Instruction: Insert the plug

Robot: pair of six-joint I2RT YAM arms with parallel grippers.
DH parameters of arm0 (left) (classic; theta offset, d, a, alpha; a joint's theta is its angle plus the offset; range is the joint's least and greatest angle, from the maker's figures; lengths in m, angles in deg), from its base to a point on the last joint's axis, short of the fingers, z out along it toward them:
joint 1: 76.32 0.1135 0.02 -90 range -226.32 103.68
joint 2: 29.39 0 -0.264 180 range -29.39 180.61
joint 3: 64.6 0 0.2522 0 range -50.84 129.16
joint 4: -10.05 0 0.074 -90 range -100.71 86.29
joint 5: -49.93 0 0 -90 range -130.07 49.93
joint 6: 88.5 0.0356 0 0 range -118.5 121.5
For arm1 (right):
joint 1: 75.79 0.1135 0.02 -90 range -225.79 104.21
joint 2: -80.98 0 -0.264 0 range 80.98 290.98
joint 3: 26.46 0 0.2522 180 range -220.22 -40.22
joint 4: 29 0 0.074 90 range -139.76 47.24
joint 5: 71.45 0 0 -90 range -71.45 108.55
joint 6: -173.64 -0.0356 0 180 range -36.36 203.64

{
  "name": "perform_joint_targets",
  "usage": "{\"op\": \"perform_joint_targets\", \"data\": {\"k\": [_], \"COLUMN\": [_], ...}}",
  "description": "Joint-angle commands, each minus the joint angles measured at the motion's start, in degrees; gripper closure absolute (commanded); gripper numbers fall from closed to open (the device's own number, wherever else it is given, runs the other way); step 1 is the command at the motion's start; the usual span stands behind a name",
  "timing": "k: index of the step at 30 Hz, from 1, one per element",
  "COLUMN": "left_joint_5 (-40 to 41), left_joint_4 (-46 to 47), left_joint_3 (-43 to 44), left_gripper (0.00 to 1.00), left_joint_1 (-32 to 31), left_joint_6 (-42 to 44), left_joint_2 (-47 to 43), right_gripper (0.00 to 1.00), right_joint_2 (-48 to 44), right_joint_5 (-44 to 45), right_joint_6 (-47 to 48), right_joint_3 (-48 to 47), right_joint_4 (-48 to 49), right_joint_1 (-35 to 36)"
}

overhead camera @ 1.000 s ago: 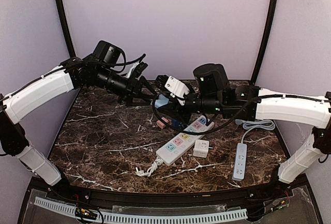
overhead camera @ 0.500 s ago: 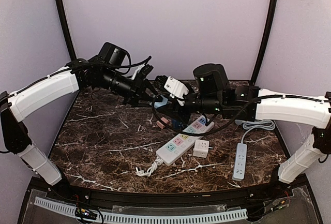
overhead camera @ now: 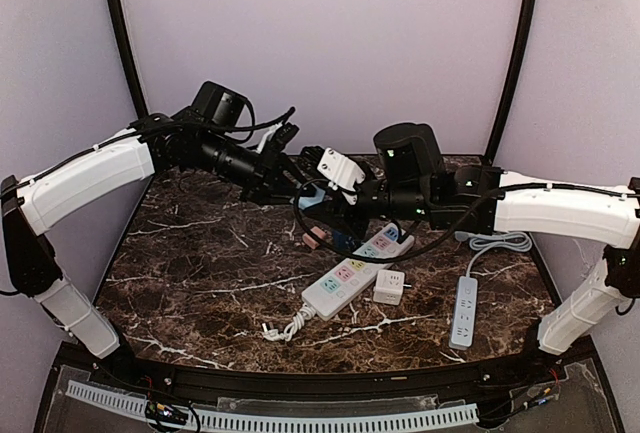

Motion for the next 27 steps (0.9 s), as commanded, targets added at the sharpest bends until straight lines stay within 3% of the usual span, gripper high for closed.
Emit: {"op": "perform_joint_targets", "data": {"k": [1, 3, 9, 27], "left_joint_5": [-0.9, -0.7, -0.1, 12.1], "left_joint_4": [1.0, 1.1, 1.0, -14.1], "left_joint_3": [1.2, 1.0, -0.6, 2.6], "left_gripper": [0.99, 0.99, 0.99, 0.99], "left_joint_1": [-0.4, -0.4, -0.4, -0.4], "left_joint_6": [-1.1, -1.1, -1.0, 11.1], "left_joint_2": [-0.2, -0.8, -2.7, -2.2], "right_gripper": [0.73, 0.50, 0.04, 0.01], "right_joint_2": [0.2, -0.2, -3.0, -14.0], "right_joint_5": [1.8, 3.2, 6.3, 19.8], "right_joint_6": [-0.7, -2.0, -4.4, -18.4], "right_joint_3": [-1.3, -1.1, 1.9, 11.2], "right_joint_4": [2.6, 2.5, 1.3, -10.4], "right_joint_1": [0.7, 0.8, 1.2, 1.9]}}
